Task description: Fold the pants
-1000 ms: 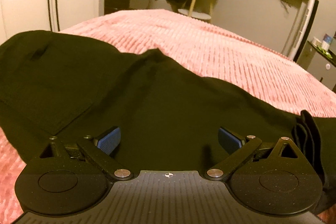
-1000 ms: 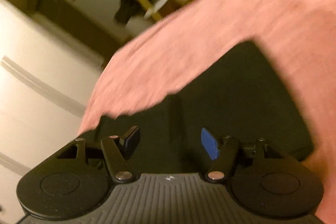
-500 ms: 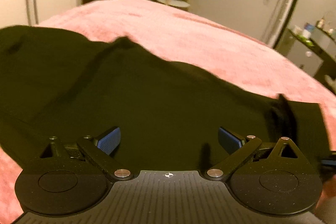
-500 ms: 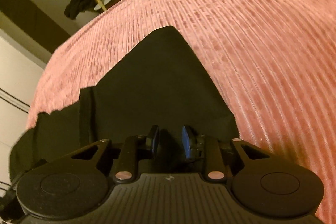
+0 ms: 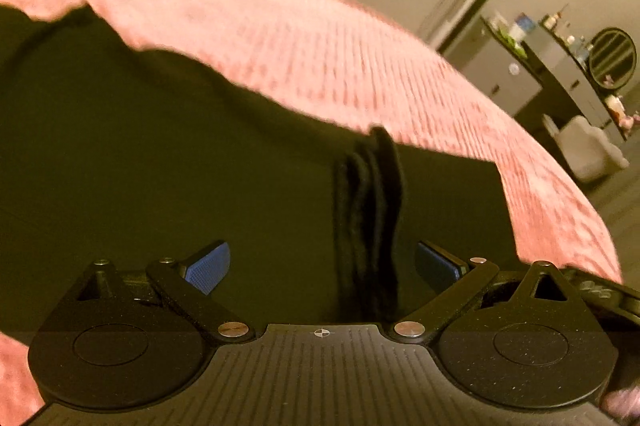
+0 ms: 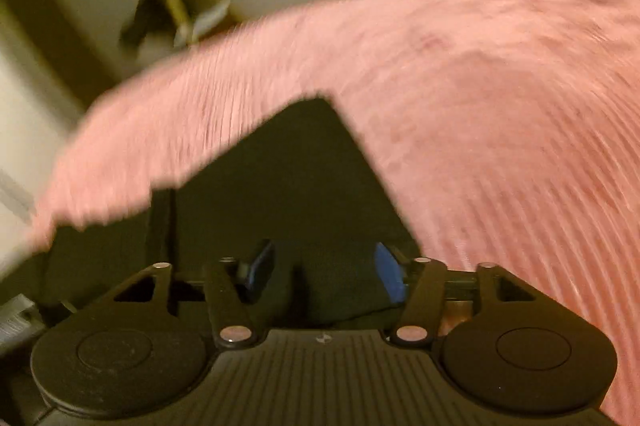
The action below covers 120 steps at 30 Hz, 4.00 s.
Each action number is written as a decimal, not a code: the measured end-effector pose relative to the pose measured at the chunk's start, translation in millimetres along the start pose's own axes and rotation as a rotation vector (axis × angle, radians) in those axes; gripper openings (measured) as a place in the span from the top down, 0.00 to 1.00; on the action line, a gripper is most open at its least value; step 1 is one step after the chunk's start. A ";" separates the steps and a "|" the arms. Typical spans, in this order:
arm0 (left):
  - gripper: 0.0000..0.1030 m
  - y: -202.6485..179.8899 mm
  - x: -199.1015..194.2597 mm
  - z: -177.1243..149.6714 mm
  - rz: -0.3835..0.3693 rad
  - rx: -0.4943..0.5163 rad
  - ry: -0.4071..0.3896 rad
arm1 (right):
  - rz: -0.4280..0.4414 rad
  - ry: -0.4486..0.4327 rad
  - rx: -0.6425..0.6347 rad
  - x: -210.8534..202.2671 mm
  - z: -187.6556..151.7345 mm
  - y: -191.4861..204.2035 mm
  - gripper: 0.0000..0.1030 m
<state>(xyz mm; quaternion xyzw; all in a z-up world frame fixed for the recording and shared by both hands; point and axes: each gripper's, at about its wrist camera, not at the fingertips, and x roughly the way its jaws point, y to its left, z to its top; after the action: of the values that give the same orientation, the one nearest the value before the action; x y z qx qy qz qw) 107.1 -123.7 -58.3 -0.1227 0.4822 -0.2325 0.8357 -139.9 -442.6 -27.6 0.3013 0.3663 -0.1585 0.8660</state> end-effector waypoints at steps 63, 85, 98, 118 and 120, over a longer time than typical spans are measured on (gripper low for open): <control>0.77 121.3 -14.9 26.0 0.031 -0.137 -0.128 | -0.002 0.126 -0.376 95.5 16.3 132.7 0.73; 0.83 120.6 -17.6 28.6 0.047 -0.096 -0.116 | -0.141 0.301 -0.471 72.1 -13.6 133.1 0.51; 0.87 129.2 -59.9 30.3 -0.002 -0.111 -0.220 | 0.108 0.071 -0.176 14.8 -13.0 104.5 0.39; 0.26 113.3 -62.8 31.4 0.206 0.043 -0.373 | 0.080 0.084 -0.304 75.0 -15.5 152.4 0.63; 0.26 113.4 -50.9 32.6 0.223 0.054 -0.330 | -0.005 0.138 -0.370 95.0 -21.0 163.3 0.64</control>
<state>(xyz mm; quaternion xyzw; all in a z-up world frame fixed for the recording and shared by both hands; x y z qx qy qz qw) 144.2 -0.8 -52.4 -0.0824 0.3427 -0.1282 0.9270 -5.7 -308.8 -42.2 0.1461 0.4483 -0.0697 0.8791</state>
